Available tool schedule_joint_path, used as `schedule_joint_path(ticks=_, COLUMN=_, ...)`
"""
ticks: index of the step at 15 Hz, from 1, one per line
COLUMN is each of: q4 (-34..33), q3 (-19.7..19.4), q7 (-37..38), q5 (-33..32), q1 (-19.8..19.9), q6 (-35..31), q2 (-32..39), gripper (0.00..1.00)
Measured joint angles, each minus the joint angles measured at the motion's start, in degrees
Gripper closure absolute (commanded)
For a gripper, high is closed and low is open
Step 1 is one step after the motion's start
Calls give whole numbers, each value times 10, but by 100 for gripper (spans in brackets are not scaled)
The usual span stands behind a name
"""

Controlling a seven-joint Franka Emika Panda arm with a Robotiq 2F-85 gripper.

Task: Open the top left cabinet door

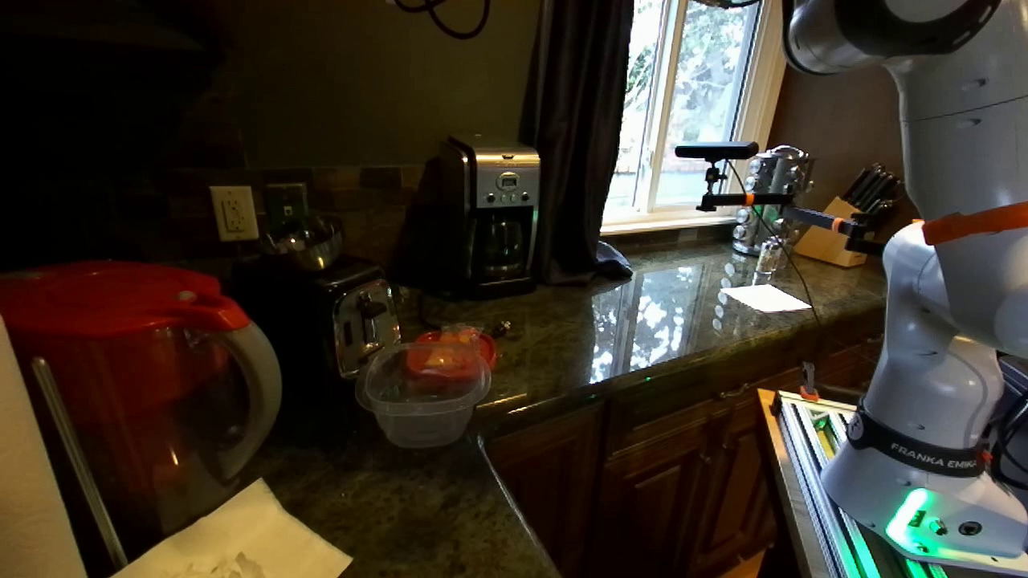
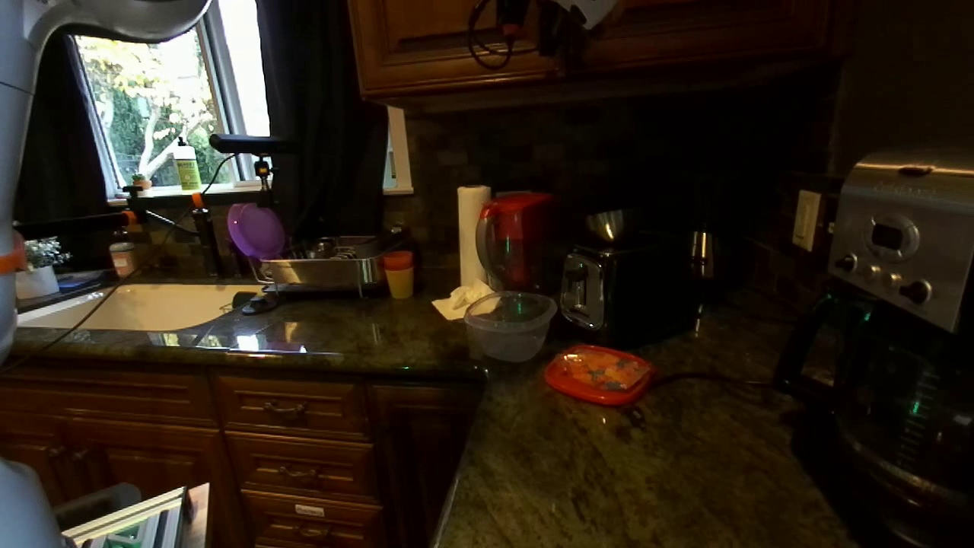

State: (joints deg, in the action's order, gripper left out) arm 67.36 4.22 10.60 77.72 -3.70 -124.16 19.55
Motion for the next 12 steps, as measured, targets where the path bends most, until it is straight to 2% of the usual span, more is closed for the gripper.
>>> schedule_joint_path(ticks=1, q4=0, q3=0, q7=0, q5=-2, q1=-1, q6=0, q2=2, gripper=37)
schedule_joint_path(ticks=2, q4=-2, q3=0, q7=-1, q5=-3, q1=-2, q6=0, q2=4, gripper=38)
schedule_joint_path(ticks=9, q4=-30, q3=-3, q7=-14, q5=-14, q1=-3, q6=-5, q2=18, gripper=92)
schedule_joint_path(ticks=12, q4=-31, q3=-3, q7=-17, q5=-21, q1=-3, q6=-5, q2=19, gripper=92)
